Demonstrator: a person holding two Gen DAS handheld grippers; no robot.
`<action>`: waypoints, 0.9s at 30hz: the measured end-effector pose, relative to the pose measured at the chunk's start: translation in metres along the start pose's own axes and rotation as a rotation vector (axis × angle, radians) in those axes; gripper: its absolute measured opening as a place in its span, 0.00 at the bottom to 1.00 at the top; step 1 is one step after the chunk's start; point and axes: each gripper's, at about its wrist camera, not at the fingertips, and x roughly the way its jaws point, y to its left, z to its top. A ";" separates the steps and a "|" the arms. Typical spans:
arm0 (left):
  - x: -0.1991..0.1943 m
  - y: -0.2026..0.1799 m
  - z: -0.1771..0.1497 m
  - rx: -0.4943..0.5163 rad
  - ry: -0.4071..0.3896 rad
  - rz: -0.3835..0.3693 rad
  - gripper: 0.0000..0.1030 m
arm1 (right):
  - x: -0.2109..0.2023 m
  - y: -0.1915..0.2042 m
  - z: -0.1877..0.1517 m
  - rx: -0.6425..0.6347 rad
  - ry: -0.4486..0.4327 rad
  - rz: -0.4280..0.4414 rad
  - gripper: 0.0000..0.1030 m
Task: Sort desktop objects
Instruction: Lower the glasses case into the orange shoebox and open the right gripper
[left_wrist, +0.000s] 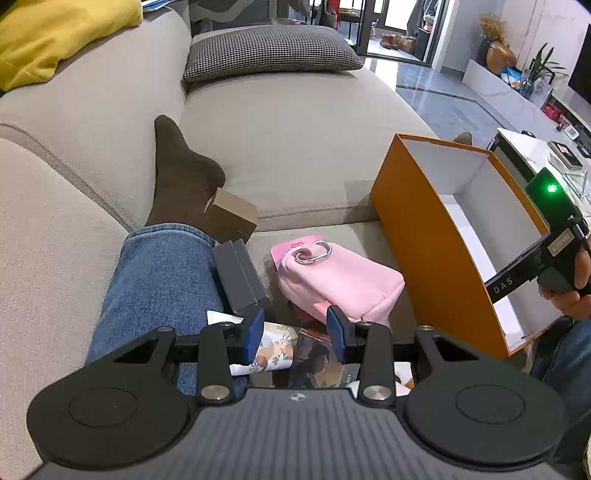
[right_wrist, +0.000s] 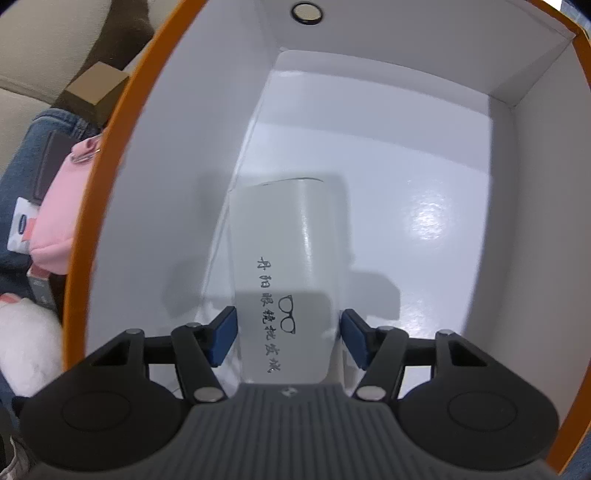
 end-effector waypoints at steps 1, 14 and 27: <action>0.000 -0.001 0.000 0.003 0.001 0.001 0.42 | 0.001 0.003 -0.001 -0.005 -0.001 0.019 0.61; 0.002 -0.012 0.007 0.036 0.008 0.004 0.42 | -0.017 -0.006 0.010 0.043 -0.038 0.124 0.60; 0.011 -0.020 0.010 0.044 0.038 0.016 0.42 | 0.009 -0.010 -0.023 0.095 -0.012 0.169 0.53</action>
